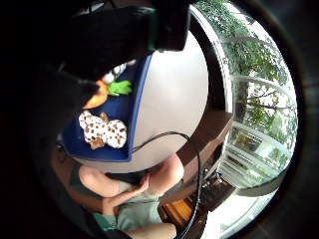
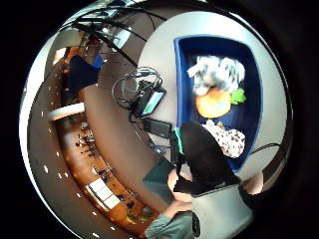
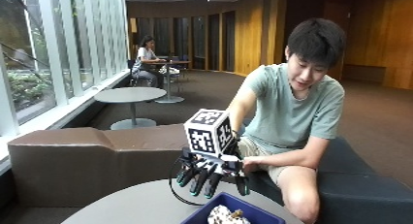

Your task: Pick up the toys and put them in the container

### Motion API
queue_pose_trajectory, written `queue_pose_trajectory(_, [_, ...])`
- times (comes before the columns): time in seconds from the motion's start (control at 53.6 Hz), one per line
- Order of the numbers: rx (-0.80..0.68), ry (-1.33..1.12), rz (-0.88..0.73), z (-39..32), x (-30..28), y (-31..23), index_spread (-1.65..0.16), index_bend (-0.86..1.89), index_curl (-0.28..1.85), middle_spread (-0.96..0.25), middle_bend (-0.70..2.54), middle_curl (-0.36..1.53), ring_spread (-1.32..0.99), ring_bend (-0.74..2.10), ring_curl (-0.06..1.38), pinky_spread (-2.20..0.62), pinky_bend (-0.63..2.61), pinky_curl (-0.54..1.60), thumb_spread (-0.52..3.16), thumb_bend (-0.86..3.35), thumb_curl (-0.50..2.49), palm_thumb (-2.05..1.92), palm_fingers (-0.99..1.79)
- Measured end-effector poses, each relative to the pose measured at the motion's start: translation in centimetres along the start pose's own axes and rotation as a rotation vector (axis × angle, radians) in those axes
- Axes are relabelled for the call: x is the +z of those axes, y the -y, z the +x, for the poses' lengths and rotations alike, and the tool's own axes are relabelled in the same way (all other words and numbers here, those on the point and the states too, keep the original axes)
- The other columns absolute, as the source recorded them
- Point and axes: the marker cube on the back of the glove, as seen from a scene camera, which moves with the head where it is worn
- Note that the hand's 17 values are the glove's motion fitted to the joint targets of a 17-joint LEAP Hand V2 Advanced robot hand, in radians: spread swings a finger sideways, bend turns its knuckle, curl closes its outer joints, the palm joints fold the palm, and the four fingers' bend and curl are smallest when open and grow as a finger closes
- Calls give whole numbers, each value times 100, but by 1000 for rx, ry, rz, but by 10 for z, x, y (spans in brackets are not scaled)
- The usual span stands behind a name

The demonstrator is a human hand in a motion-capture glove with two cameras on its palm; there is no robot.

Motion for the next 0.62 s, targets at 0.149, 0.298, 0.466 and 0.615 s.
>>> queue_pose_trajectory(0.149, [-11, -7, 11, 8, -12, -24, -25, 12, 46, -8, 13, 38, 1, 12, 38, 7, 99, 49, 128, -2, 55, 10, -27])
queue_pose_trajectory(0.298, [-54, 95, 64, 23, -13, -60, -25, 13, 42, -10, 13, 35, 2, 15, 35, 8, 95, 45, 132, -2, 48, 6, -21])
queue_pose_trajectory(0.466, [-112, 221, 118, 25, 5, -79, -28, 16, 39, -14, 14, 31, 0, 20, 36, 5, 86, 41, 139, 1, 44, 10, -12])
queue_pose_trajectory(0.615, [-125, 128, 93, 24, 12, -85, -30, 16, 38, -17, 15, 30, -2, 21, 36, 3, 80, 39, 143, 2, 42, 15, -9])
